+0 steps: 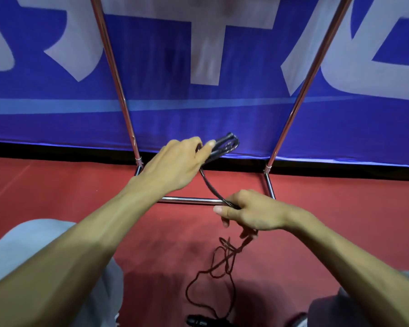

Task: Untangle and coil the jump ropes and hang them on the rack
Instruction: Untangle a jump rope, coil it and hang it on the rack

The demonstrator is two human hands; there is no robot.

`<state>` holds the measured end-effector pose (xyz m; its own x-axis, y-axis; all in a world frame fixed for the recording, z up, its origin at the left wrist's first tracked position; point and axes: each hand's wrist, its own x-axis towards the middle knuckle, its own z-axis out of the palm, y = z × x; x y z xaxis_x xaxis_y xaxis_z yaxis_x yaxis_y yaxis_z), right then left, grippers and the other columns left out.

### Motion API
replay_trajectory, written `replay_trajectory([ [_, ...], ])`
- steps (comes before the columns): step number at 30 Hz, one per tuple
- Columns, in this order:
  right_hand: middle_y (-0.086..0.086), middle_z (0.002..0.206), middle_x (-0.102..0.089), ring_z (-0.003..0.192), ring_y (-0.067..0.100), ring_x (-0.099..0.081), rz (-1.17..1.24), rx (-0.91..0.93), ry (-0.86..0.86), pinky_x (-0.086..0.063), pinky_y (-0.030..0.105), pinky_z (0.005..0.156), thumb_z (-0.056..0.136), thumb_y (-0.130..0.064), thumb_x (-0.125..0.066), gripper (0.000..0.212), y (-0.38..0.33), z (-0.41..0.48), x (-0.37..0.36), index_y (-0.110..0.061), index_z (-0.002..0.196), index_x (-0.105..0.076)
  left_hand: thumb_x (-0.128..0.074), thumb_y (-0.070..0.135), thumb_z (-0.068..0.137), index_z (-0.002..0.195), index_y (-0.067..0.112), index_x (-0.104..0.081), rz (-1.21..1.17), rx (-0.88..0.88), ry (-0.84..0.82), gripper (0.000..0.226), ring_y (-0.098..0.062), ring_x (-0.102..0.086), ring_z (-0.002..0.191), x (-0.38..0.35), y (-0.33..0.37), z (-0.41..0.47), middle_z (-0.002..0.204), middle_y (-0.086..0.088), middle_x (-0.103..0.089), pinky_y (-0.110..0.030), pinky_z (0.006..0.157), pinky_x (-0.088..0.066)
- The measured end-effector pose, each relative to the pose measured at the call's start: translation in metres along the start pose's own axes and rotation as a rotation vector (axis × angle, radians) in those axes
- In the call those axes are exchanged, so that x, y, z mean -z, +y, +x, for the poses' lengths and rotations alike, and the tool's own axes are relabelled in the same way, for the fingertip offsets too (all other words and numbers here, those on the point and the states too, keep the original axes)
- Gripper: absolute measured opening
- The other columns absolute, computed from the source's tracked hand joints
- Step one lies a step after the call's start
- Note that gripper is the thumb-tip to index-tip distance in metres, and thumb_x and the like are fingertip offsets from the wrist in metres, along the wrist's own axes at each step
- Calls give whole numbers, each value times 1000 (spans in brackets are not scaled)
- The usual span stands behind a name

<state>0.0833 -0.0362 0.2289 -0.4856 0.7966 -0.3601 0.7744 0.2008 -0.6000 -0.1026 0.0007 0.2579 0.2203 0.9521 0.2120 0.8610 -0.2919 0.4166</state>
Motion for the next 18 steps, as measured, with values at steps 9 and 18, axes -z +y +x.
replay_trajectory([
  [9,-6,66,-61,59,4,-54,-49,321,557,-39,14,55,86,-29,-69,14,-4,-18,36,-16,83,-69,-9,72,90,76,7,-60,-2,101,-266,84,-23,-58,75,-7,-1,-2,67,-2,-61,-35,70,-43],
  [18,-4,75,-69,72,10,-61,4,290,768,-46,21,68,78,-31,-76,13,9,-15,50,-18,79,-73,-41,89,68,72,14,-66,-359,-9,-703,79,-14,-42,47,-8,29,-16,54,2,-52,-24,46,-34],
])
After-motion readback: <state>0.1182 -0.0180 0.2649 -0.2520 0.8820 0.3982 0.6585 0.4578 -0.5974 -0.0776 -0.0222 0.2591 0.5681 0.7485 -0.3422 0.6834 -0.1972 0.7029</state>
